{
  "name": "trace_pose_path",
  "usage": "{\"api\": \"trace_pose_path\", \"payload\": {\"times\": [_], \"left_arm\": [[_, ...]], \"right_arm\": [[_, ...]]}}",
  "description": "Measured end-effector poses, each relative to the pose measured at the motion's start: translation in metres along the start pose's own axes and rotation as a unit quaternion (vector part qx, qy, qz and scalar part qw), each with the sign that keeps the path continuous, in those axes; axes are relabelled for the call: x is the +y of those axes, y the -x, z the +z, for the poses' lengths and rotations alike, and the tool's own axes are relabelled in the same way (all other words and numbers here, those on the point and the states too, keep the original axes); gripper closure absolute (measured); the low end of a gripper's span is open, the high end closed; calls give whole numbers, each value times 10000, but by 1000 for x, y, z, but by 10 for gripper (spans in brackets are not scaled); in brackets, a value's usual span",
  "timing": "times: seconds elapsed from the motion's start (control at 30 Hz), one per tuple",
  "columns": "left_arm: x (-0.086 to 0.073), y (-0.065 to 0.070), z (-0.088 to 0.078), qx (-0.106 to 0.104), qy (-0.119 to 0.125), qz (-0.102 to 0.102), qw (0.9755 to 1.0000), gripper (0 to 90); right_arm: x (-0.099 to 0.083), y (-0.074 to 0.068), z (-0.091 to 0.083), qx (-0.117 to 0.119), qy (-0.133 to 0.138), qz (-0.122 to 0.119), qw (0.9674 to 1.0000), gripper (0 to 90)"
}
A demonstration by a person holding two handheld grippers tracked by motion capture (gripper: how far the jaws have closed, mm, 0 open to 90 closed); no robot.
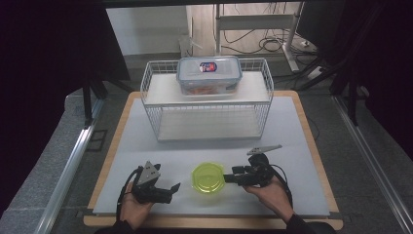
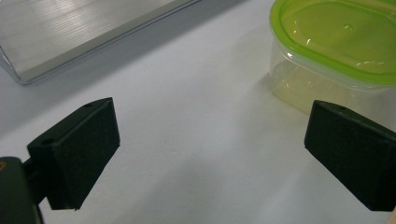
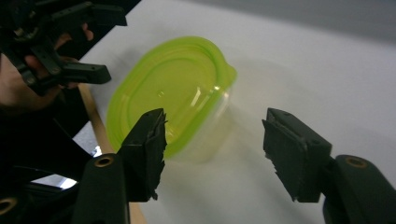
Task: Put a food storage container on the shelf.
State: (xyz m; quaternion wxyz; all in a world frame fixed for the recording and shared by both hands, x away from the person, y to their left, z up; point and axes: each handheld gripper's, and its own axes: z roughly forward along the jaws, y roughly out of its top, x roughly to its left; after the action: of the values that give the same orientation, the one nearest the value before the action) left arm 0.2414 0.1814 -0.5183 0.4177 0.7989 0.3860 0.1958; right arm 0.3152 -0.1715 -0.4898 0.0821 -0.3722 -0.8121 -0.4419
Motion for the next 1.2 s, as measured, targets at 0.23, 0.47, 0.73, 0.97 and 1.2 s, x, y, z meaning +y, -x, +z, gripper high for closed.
{"api": "trace_pose_path", "payload": {"times": [0.23,0.47,0.73,0.97,1.2], "left_arm": [[-3,1,-3,-8,-33,0,10000,37],[-4,1,-2,-21,-60,-11,10000,40],[-4,2,-1,-21,-97,16,9999,41],[-4,3,0,-19,-117,51,9999,42],[-4,3,0,-15,-123,66,9999,43]], "right_arm": [[7,2,19,179,-260,267,9991,500],[5,13,22,539,-315,800,9948,589],[7,19,24,801,-314,1094,9903,698],[7,21,25,910,-337,1224,9877,773],[10,16,25,883,-362,1124,9891,810]]}}
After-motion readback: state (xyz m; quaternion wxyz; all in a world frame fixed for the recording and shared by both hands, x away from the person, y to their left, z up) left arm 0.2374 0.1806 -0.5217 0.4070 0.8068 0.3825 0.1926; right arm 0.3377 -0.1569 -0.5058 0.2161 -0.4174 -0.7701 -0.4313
